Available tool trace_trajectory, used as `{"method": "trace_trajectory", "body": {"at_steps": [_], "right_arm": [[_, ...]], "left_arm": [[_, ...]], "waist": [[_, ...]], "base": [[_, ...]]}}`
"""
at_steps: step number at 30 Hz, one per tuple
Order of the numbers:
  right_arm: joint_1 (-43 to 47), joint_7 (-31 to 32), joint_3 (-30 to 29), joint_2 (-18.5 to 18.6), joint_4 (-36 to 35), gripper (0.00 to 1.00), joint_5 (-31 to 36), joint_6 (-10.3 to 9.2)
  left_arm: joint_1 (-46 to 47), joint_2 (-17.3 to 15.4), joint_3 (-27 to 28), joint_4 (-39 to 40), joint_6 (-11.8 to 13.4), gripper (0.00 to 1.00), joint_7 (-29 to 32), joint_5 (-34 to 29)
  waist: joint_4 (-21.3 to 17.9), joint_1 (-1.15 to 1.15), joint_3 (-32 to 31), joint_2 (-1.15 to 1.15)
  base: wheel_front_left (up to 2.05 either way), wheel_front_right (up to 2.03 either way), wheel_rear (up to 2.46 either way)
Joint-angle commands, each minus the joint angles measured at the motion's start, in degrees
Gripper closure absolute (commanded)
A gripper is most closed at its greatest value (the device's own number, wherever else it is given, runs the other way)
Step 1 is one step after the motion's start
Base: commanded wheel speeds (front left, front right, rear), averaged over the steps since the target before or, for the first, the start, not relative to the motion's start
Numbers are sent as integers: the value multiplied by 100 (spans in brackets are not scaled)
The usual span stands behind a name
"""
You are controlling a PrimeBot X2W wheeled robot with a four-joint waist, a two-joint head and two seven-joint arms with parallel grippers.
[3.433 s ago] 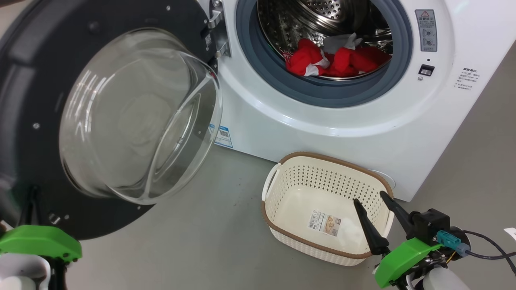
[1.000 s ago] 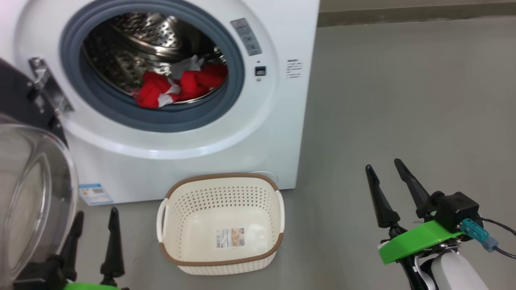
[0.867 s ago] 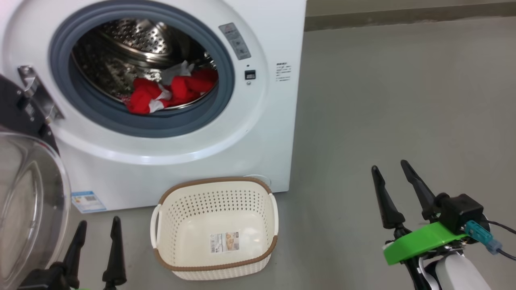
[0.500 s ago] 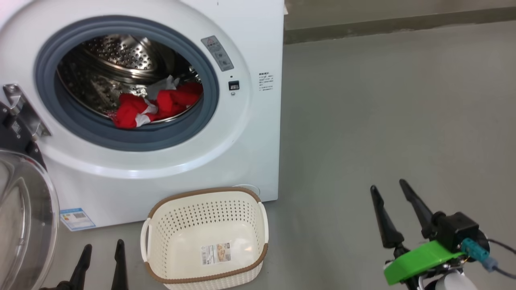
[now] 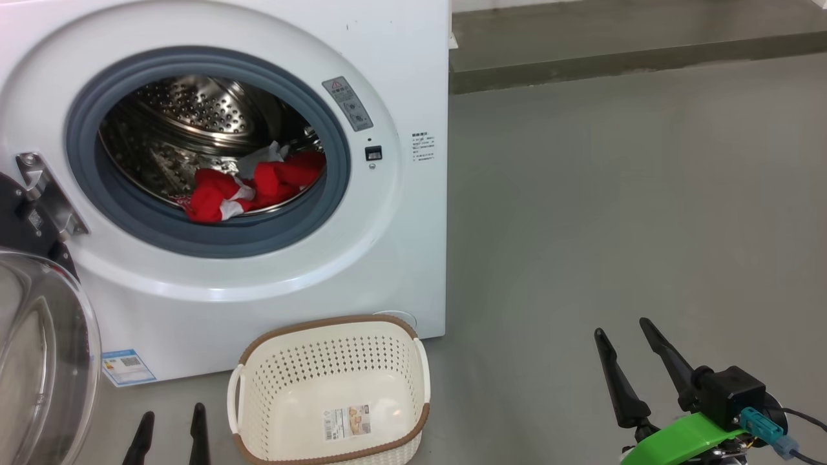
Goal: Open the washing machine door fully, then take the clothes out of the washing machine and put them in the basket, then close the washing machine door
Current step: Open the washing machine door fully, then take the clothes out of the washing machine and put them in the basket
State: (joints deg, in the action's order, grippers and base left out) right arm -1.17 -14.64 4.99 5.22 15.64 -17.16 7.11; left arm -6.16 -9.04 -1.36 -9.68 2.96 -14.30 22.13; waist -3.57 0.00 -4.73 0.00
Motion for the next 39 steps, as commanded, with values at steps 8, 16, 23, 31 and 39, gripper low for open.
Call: {"method": "trace_trajectory", "body": {"at_steps": [8,16,23,31,39], "right_arm": [[-58,-36,150,74,-125,0,6,37],[-89,-36,168,95,-83,0,3,37],[-79,-36,161,101,-67,0,-2,37],[-74,-36,144,95,-72,0,3,37],[-72,-36,147,67,-32,0,20,37]], "left_arm": [[147,74,334,-103,-94,0,-69,-74],[306,63,466,-237,-285,0,-70,40],[327,52,448,-298,-207,0,-70,-121],[449,33,436,-328,-196,0,-70,-120],[443,103,613,-261,-158,0,-70,7]], "waist": [[35,0,-75,0],[62,0,-48,0],[86,0,-42,0],[173,0,-21,0],[248,0,-45,0]], "base": [[0,0,0],[0,0,0],[27,-34,6],[118,-121,3],[195,-195,0]]}}
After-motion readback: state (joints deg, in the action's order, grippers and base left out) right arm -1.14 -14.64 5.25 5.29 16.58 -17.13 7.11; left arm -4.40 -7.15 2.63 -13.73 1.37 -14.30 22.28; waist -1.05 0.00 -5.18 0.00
